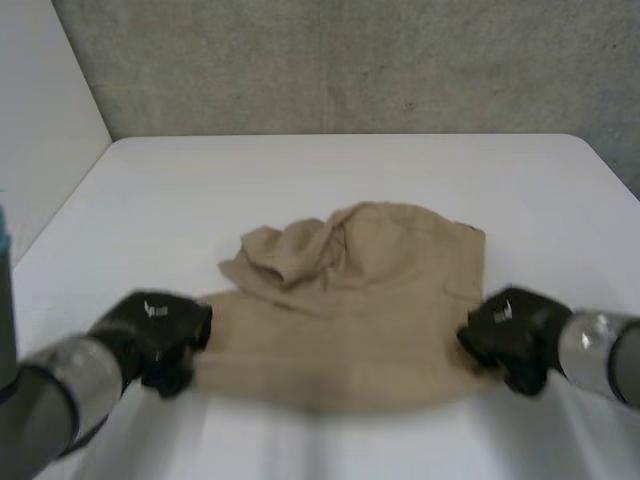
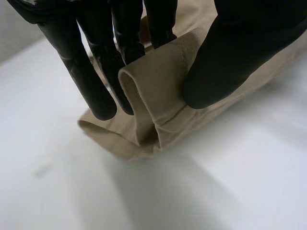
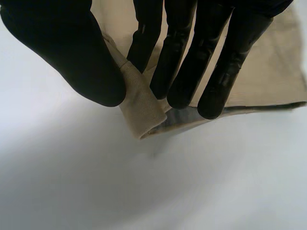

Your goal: Fold the shorts.

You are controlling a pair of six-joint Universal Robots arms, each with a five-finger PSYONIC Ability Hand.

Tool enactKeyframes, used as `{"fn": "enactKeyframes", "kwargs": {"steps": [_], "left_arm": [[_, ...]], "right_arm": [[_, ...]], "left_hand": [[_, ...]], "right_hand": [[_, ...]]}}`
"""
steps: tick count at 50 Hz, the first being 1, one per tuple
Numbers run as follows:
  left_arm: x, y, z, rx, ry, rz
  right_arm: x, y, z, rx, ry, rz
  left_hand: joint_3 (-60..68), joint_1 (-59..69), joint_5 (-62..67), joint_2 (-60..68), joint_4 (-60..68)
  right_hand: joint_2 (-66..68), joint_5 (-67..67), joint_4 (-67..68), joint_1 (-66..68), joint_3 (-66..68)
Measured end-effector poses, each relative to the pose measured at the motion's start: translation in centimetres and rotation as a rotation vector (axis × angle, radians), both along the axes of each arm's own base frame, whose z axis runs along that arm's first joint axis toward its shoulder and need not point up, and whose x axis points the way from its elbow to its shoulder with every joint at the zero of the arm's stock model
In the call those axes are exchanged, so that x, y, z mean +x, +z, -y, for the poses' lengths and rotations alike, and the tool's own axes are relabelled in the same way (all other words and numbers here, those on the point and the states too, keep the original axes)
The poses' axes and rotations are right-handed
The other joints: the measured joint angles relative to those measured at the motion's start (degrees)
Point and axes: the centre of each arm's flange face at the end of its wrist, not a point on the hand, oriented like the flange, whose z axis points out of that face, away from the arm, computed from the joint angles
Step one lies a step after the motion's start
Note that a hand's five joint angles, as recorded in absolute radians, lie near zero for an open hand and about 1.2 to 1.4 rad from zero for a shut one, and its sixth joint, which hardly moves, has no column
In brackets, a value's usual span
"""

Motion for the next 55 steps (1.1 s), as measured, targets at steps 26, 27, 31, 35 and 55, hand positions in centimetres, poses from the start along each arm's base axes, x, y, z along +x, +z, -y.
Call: {"fn": "enactKeyframes", "kwargs": {"steps": [26, 27, 31, 35, 55], "left_arm": [[-5.6, 0.8, 5.2, -0.248, -0.104, -0.213], [-6.2, 0.6, 5.5, -0.263, -0.112, -0.23], [-8.9, -1.0, 6.3, -0.302, -0.152, -0.287], [-11.9, -3.6, 6.9, -0.297, -0.193, -0.306], [-15.0, -5.3, 20.7, -0.556, -0.083, -0.292]], "right_arm": [[-1.4, -2.1, 0.9, -0.087, -0.09, 0.071], [-1.4, -2.2, 0.9, -0.085, -0.091, 0.071], [-1.3, -2.7, 1.0, -0.075, -0.092, 0.071], [-1.2, -3.3, 0.9, -0.069, -0.087, 0.07], [-1.0, -3.8, 1.3, -0.091, -0.091, 0.085]], "left_hand": [[-55.1, -53.0, -52.6, -56.1, -56.0], [-55.1, -53.0, -52.6, -56.1, -56.0], [-55.1, -53.0, -52.6, -56.1, -56.0], [-55.1, -53.0, -52.6, -56.1, -56.0], [-49.4, -46.0, -46.3, -49.8, -49.5]], "right_hand": [[0.0, 1.2, 0.0, 0.8, 0.0], [0.0, 1.2, 0.0, 0.8, 0.0], [0.0, 1.2, 0.0, 1.1, 0.0], [0.5, 1.2, 0.0, 1.1, 0.0], [1.0, 1.2, 0.0, 1.4, 0.0]]}}
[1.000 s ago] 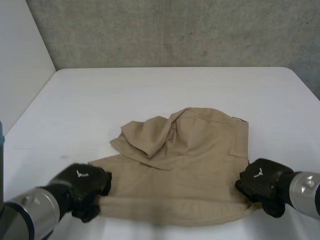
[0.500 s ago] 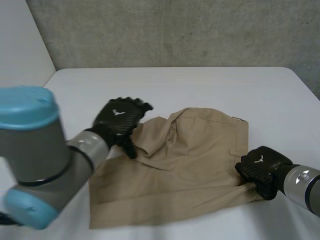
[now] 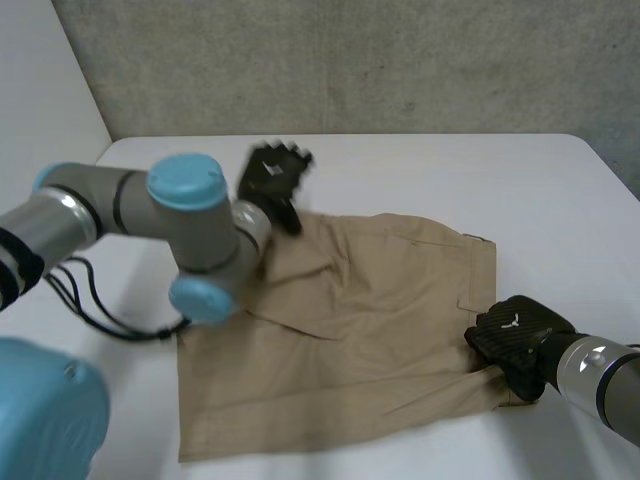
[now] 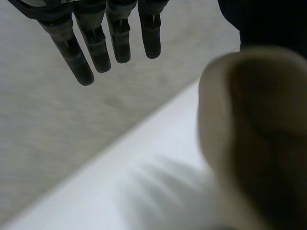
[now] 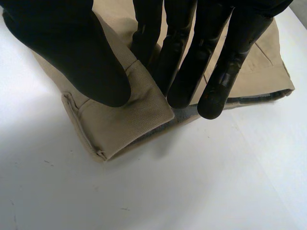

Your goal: Fold the shorts.

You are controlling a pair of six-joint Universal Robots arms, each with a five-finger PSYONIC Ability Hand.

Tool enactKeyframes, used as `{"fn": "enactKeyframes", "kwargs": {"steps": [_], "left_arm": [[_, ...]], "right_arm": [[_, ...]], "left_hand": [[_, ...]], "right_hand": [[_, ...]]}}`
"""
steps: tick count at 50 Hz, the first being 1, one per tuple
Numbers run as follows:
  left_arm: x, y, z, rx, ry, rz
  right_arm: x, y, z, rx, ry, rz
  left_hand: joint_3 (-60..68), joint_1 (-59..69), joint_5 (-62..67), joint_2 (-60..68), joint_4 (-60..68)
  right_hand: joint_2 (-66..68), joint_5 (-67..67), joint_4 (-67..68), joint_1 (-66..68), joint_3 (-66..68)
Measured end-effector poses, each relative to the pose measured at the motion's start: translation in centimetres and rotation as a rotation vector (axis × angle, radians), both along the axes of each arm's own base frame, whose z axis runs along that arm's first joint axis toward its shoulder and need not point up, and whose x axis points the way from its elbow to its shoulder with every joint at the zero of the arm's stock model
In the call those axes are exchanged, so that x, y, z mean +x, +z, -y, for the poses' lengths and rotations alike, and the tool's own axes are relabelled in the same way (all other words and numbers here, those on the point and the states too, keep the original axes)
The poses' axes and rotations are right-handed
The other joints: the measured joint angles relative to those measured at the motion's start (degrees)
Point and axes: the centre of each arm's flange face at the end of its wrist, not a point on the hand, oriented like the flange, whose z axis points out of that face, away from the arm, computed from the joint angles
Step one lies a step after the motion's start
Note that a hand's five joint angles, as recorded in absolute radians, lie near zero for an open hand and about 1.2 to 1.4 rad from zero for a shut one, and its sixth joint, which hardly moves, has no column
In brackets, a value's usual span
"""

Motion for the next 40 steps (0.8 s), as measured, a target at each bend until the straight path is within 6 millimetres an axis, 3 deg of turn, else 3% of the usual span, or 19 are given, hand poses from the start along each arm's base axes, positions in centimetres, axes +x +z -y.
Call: {"fn": "enactKeyframes", "kwargs": {"steps": [2, 3, 11, 16, 17, 26, 36, 40], "left_arm": [[0.5, 0.3, 1.9, -0.06, 0.037, 0.012], [1.2, 0.7, 4.4, -0.147, 0.091, 0.042], [1.9, 0.6, 6.3, -0.232, 0.142, 0.091], [1.4, 1.4, 4.2, -0.194, 0.104, 0.063], [1.3, 2.1, 2.7, -0.169, 0.083, 0.044], [1.8, 2.7, -2.3, -0.073, 0.036, 0.036], [3.9, 0.5, -5.9, 0.101, 0.036, 0.121], [5.7, 0.0, -8.7, 0.259, 0.053, 0.151]], "right_arm": [[0.0, 0.0, 0.0, 0.001, -0.002, 0.002], [0.0, 0.0, 0.0, 0.003, -0.006, 0.007], [0.0, 0.0, -0.1, 0.009, -0.012, 0.014], [0.1, 0.0, -0.1, 0.012, -0.014, 0.018], [0.1, 0.0, -0.1, 0.012, -0.015, 0.02], [0.1, 0.0, 0.0, 0.007, -0.023, 0.031], [0.1, 0.1, 0.3, 0.002, -0.046, 0.057], [0.2, 0.4, 1.0, -0.014, -0.09, 0.115]], "left_hand": [[0.0, 0.0, -0.2, 0.0, -0.1], [0.0, 0.0, -0.2, 0.0, -0.1], [-0.3, -0.2, -1.2, -0.3, -0.6], [-0.3, -0.2, -1.1, -0.3, -0.7], [-0.3, -0.2, -1.2, -0.3, -0.7], [-2.0, -1.7, -3.1, -2.0, -2.4], [-2.4, -1.8, -3.5, -2.3, -2.8], [-2.4, -1.8, -3.5, -2.3, -2.8]], "right_hand": [[0.0, 0.0, 0.0, 0.0, 0.0], [0.0, 0.0, 0.0, -0.1, 0.0], [0.0, 0.0, 0.0, 0.0, 0.0], [0.0, 0.0, 0.0, 0.0, 0.0], [0.0, 0.0, 0.0, 0.0, 0.0], [0.0, 0.0, 0.0, 0.0, 0.0], [0.0, 0.0, 0.0, 0.0, 0.0], [0.0, 0.0, 0.0, 0.0, 0.0]]}}
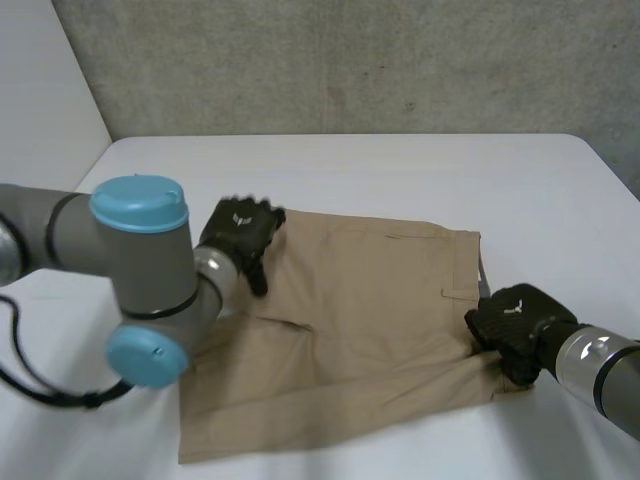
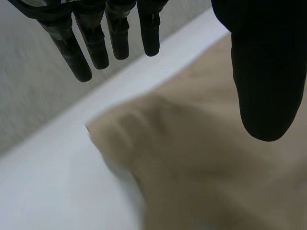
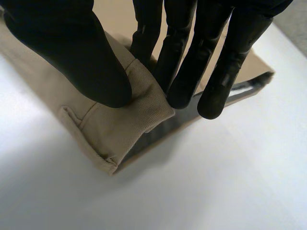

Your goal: Fold the shorts.

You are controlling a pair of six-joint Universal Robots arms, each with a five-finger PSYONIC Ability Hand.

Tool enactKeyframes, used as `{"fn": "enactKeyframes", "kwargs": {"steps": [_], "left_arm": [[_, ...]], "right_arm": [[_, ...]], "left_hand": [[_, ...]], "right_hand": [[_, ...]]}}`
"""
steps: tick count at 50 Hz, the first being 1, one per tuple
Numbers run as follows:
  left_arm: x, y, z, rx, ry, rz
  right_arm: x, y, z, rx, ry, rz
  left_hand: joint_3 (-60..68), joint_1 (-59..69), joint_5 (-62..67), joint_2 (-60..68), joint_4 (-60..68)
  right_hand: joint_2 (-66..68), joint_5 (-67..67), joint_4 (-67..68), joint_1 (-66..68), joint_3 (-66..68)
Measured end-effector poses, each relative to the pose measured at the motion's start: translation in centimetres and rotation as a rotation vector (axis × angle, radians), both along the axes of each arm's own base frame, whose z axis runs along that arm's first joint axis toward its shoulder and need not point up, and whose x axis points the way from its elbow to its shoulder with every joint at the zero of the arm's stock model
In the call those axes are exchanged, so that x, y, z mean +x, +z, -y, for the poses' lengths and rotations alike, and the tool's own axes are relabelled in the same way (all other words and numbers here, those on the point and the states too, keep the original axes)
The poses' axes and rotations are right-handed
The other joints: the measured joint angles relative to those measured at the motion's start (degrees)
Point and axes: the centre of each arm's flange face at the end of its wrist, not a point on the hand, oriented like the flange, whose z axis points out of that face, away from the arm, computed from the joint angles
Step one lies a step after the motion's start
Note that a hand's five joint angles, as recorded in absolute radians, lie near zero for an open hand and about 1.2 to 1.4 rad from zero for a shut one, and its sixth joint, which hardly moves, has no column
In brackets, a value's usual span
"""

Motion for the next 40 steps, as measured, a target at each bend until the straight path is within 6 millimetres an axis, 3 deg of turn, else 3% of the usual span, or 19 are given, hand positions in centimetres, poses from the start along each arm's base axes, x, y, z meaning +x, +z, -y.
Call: {"fn": "enactKeyframes", "kwargs": {"steps": [9, 12, 13, 20, 29, 31, 38, 39, 40], "left_arm": [[4.1, 2.7, -6.8, 0.266, 0.101, -0.087], [4.8, 3.3, -8.1, 0.302, 0.116, -0.105], [5.6, 3.8, -9.6, 0.338, 0.129, -0.115], [7.3, 4.1, -13.1, 0.418, 0.138, -0.084], [8.3, 2.1, -15.2, 0.497, 0.138, -0.015], [8.4, 0.9, -15.8, 0.534, 0.139, 0.023], [8.4, -0.4, -16.1, 0.547, 0.153, 0.063], [8.3, -1.1, -15.5, 0.505, 0.182, 0.079], [8.3, -1.2, -15.4, 0.493, 0.188, 0.079]], "right_arm": [[0.5, 0.5, 1.5, -0.016, -0.087, 0.142], [0.9, 0.2, 1.6, -0.005, -0.09, 0.159], [1.4, -0.1, 1.6, 0.004, -0.085, 0.166], [2.2, -0.8, 1.5, 0.003, -0.07, 0.168], [2.3, -0.8, 1.7, -0.027, -0.076, 0.164], [2.3, -0.8, 1.8, -0.03, -0.078, 0.164], [2.2, -0.8, 1.8, -0.03, -0.08, 0.164], [2.1, -0.7, 1.8, -0.026, -0.088, 0.17], [2.1, -0.7, 1.9, -0.025, -0.09, 0.171]], "left_hand": [[4.1, 3.6, 5.0, 4.0, 4.4], [4.7, 4.0, 5.5, 4.4, 4.9], [4.8, 4.0, 5.6, 4.5, 5.0], [4.8, 4.0, 5.6, 4.5, 5.0], [4.8, 4.0, 5.6, 4.5, 5.0], [4.8, 4.0, 5.6, 4.5, 5.0], [8.0, 8.0, 8.8, 7.8, 8.2], [19.3, 19.3, 19.8, 19.4, 19.5], [21.8, 21.1, 22.0, 21.6, 21.8]], "right_hand": [[0.0, 0.0, 0.0, 0.0, 0.0], [0.0, 0.0, 0.0, 0.0, 0.0], [0.0, 0.0, 0.0, 0.4, 0.0], [0.0, 0.0, 0.0, 0.4, 0.0], [0.0, 0.0, 0.0, 0.4, 0.0], [0.0, 0.0, 0.0, 0.4, 0.0], [0.0, 0.0, 0.0, 0.4, 0.0], [0.0, 0.0, 0.0, 0.4, 0.0], [0.0, 0.0, 0.0, 0.4, 0.0]]}}
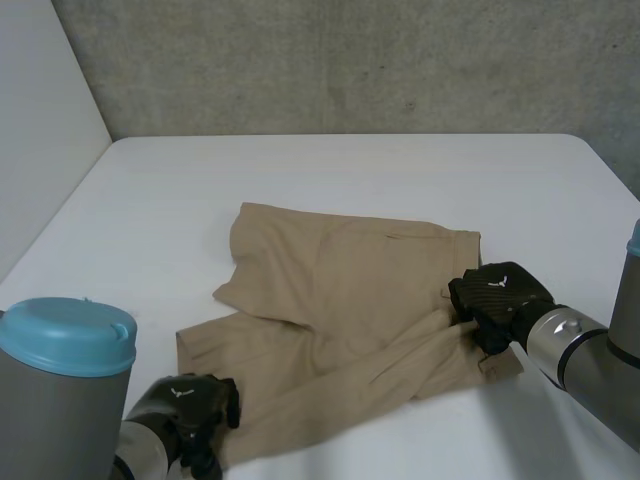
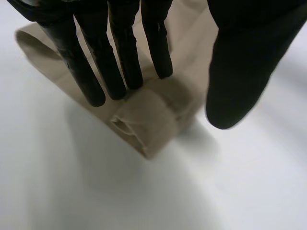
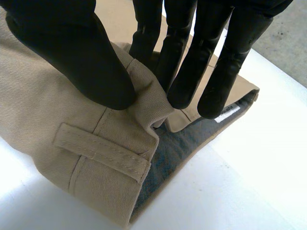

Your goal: Fold the shorts.

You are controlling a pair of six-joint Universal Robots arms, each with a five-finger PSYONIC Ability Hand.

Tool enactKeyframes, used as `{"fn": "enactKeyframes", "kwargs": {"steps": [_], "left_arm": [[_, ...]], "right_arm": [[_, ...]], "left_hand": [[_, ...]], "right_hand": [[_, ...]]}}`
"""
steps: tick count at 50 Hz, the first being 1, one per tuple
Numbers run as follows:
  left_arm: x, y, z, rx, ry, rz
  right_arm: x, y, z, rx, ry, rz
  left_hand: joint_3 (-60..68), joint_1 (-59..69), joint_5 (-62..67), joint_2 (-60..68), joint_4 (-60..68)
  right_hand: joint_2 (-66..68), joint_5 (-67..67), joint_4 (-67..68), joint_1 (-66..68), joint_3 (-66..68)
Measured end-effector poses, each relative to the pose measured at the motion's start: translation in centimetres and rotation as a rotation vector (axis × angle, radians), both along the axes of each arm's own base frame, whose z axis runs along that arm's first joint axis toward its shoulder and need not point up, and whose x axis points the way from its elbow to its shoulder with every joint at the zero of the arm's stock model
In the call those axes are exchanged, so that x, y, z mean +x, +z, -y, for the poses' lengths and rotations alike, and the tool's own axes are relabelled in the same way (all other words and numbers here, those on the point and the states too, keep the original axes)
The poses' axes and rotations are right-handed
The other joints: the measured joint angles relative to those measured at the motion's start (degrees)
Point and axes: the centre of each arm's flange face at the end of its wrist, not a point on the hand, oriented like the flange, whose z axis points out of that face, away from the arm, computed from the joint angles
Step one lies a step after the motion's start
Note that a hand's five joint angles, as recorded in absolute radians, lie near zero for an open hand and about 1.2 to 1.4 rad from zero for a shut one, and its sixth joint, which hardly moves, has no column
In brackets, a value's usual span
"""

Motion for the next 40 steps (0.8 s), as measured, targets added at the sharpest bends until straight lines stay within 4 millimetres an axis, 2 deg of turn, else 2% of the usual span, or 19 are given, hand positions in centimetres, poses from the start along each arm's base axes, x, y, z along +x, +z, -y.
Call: {"fn": "enactKeyframes", "kwargs": {"steps": [3, 4, 6, 11, 17, 20, 23, 24, 26, 27, 28, 29, 31, 32, 37, 40], "left_arm": [[-0.1, -0.1, 0.3, -0.027, 0.009, 0.0], [-0.3, -0.2, 0.8, -0.066, 0.017, -0.006], [-0.5, -0.2, 1.3, -0.1, 0.018, -0.012], [-1.1, -0.4, 2.2, -0.149, -0.004, -0.003], [-2.7, 0.2, 5.2, -0.255, -0.053, 0.02], [-3.5, 1.6, 7.3, -0.334, -0.057, 0.013], [-3.7, 2.1, 7.8, -0.355, -0.056, 0.011], [-4.2, 4.1, 9.5, -0.432, -0.061, 0.01], [-4.3, 4.4, 9.7, -0.439, -0.062, 0.011], [-4.5, 5.8, 10.0, -0.471, -0.071, 0.014], [-4.5, 5.8, 10.0, -0.471, -0.071, 0.014], [-4.5, 7.0, 9.8, -0.49, -0.078, 0.011], [-4.5, 7.5, 9.6, -0.496, -0.081, 0.009], [-4.3, 8.8, 8.9, -0.513, -0.091, -0.003], [-3.7, 11.3, 6.7, -0.544, -0.119, -0.04], [-3.0, 13.1, 4.6, -0.571, -0.145, -0.075]], "right_arm": [[0.0, 0.0, 0.0, 0.002, -0.004, 0.004], [-0.1, 0.1, 0.1, 0.002, -0.006, 0.007], [-0.1, 0.2, 0.2, -0.001, -0.009, 0.011], [0.0, 0.5, 0.4, -0.014, -0.01, 0.013], [0.1, 1.2, 1.1, -0.05, -0.012, 0.014], [0.2, 1.7, 1.6, -0.071, -0.012, 0.014], [0.3, 1.8, 1.7, -0.075, -0.012, 0.014], [0.4, 2.3, 1.9, -0.089, -0.013, 0.012], [0.4, 2.4, 1.9, -0.09, -0.013, 0.011], [0.3, 3.0, 1.7, -0.101, -0.013, 0.01], [0.3, 3.0, 1.7, -0.101, -0.013, 0.01], [0.2, 3.5, 1.6, -0.112, -0.013, 0.01], [0.1, 3.8, 1.4, -0.118, -0.013, 0.01], [-0.1, 5.0, 0.9, -0.145, -0.01, 0.007], [-0.6, 7.3, -0.6, -0.187, 0.003, -0.011], [-1.2, 9.1, -2.2, -0.207, 0.012, -0.033]], "left_hand": [[3.2, 3.7, 3.3, 3.2, 3.4], [19.8, 21.6, 20.0, 20.0, 20.1], [28.2, 26.8, 27.7, 28.7, 28.9], [29.5, 26.8, 27.8, 30.2, 30.2], [29.5, 26.8, 27.8, 30.3, 30.2], [29.5, 26.8, 27.8, 30.4, 30.2], [29.6, 26.8, 27.8, 30.4, 30.2], [29.6, 26.8, 27.8, 30.4, 30.2], [29.6, 26.8, 27.8, 30.4, 30.2], [29.6, 26.8, 27.8, 30.4, 30.3], [29.6, 26.8, 27.8, 30.4, 30.3], [29.7, 26.8, 27.8, 30.4, 30.3], [29.7, 26.8, 27.8, 30.4, 30.3], [29.7, 26.8, 27.8, 30.4, 30.3], [30.0, 26.8, 27.8, 30.5, 30.5], [30.0, 26.8, 27.8, 30.5, 30.5]], "right_hand": [[0.0, 0.0, 0.0, 0.0, 0.0], [0.0, 0.0, 0.0, 0.0, 0.0], [0.0, 0.0, 0.0, 0.0, 0.0], [0.0, 0.0, 0.0, 0.0, 0.0], [0.0, 0.0, 0.0, 0.0, 0.0], [0.0, 0.0, 0.0, 0.0, 0.0], [0.0, 0.0, 0.0, 0.0, 0.0], [0.0, 0.0, 0.0, 0.0, 0.0], [0.0, 0.0, 0.0, 0.0, 0.0], [0.0, 0.0, 0.0, 0.0, 0.0], [0.0, 0.0, 0.0, 0.0, 0.0], [0.0, 0.0, 0.0, 0.0, 0.0], [0.0, 0.0, 0.0, 0.0, 0.0], [0.0, 0.0, 0.0, 0.0, 0.0], [0.0, 0.0, 0.0, 0.0, 0.0], [0.0, 0.0, 0.0, 0.0, 0.0]]}}
